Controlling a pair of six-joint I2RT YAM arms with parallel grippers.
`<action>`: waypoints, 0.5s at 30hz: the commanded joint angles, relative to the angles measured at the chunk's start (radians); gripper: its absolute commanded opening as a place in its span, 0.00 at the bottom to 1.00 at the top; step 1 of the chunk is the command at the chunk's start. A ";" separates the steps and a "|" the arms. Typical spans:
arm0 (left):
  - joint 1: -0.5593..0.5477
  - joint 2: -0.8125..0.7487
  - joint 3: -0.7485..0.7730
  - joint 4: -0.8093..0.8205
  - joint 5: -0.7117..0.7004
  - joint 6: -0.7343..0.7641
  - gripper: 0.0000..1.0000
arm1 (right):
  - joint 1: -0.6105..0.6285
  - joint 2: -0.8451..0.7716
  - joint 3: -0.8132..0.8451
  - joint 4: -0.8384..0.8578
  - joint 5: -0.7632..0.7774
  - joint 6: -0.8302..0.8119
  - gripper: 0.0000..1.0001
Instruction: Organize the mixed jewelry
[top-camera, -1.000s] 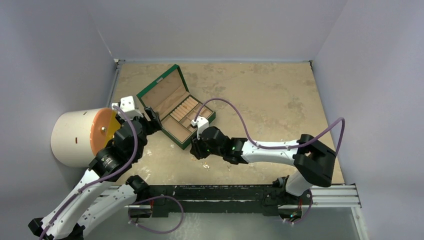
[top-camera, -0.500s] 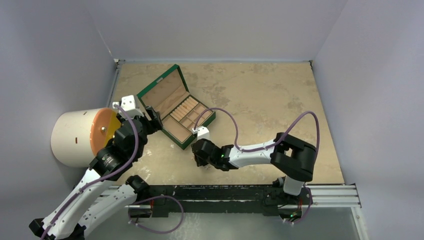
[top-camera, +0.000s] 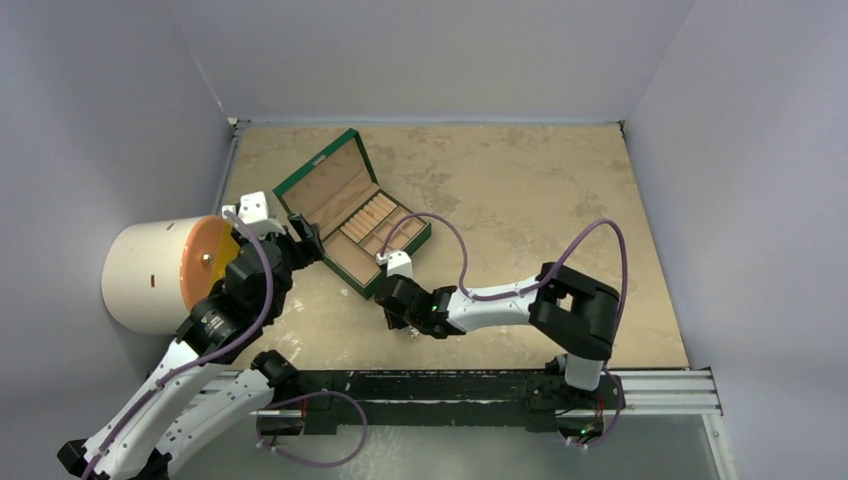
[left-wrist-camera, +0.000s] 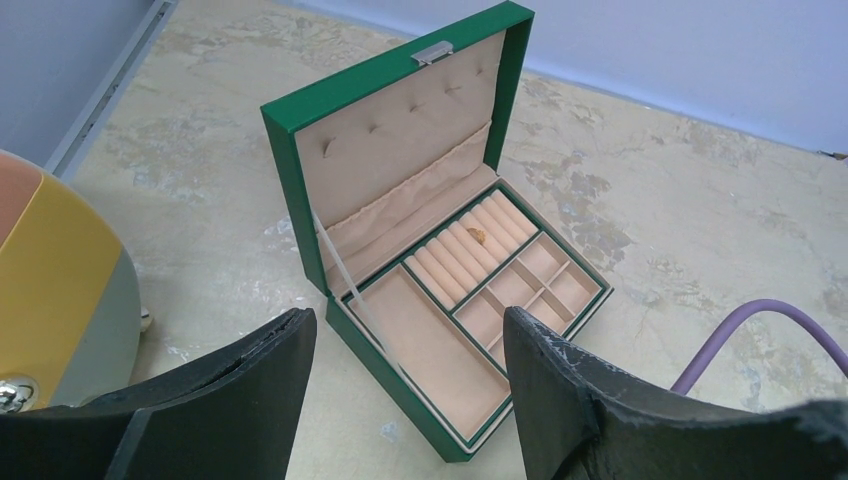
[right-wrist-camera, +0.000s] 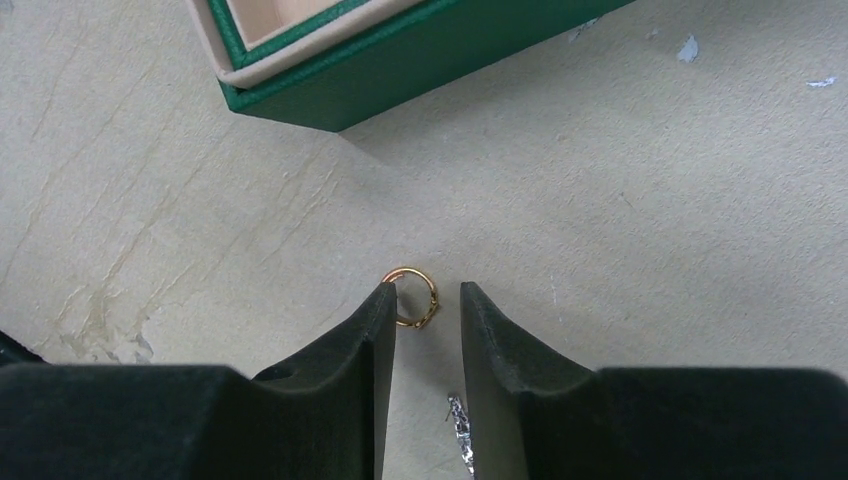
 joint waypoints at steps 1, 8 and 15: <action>0.009 -0.020 0.001 0.047 0.004 0.003 0.68 | 0.019 0.018 0.053 -0.059 0.058 0.012 0.31; 0.009 -0.032 0.000 0.047 0.009 0.000 0.68 | 0.048 0.066 0.109 -0.160 0.114 0.005 0.26; 0.009 -0.043 -0.001 0.048 0.019 0.000 0.68 | 0.067 0.093 0.119 -0.200 0.144 0.024 0.21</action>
